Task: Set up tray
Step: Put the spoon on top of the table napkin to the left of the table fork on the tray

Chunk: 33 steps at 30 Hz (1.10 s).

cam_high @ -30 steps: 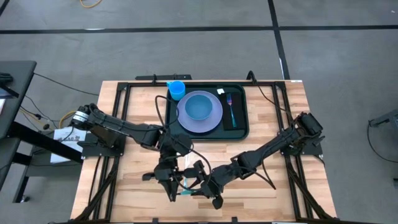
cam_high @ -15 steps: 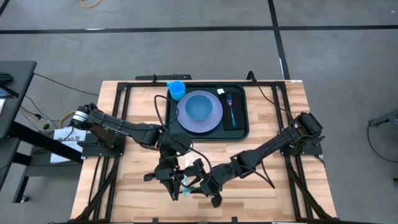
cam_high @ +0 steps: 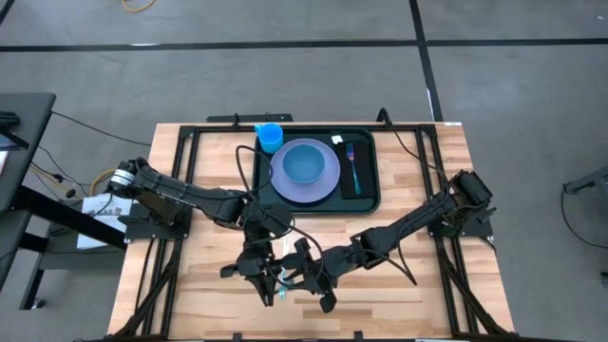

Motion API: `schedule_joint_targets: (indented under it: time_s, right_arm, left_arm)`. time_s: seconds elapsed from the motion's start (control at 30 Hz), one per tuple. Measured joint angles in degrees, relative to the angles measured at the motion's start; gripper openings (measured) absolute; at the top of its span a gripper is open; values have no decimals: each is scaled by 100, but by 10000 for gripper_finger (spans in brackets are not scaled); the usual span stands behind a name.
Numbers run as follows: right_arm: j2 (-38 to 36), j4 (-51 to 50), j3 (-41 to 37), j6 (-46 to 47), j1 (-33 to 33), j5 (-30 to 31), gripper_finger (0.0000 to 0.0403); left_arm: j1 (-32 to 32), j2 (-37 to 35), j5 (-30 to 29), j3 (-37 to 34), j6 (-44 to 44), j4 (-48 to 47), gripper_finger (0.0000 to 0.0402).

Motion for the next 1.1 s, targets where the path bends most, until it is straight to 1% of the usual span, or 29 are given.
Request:
schedule_joint_targets:
  time_s: [0.13, 0.3, 0.4, 0.67, 0.87, 0.97, 1.1]
  right_arm:
    - [2, 1, 0, 21, 4, 51, 65]
    - [4, 44, 4, 24, 0, 253, 65]
    - [9, 52, 11, 60, 4, 297, 65]
    - [9, -76, 11, 221, 13, 351, 65]
    - [9, -344, 11, 561, 11, 748, 65]
    - [7, -461, 11, 815, -25, 907, 65]
    - [7, -718, 11, 1334, -103, 1203, 65]
  left_arm:
    - [0, -2, -49, 0, -58, 30, 10]
    - [23, -70, -270, 13, -151, 140, 45]
    - [24, -111, -327, 13, -410, 174, 64]
    - [20, -265, -768, 13, -1272, 327, 106]
    - [-24, -612, -1588, 11, -1663, 111, 146]
    - [-45, -896, -2000, 11, -1770, -39, 160]
    - [-95, -1316, -2862, 11, -1960, -306, 166]
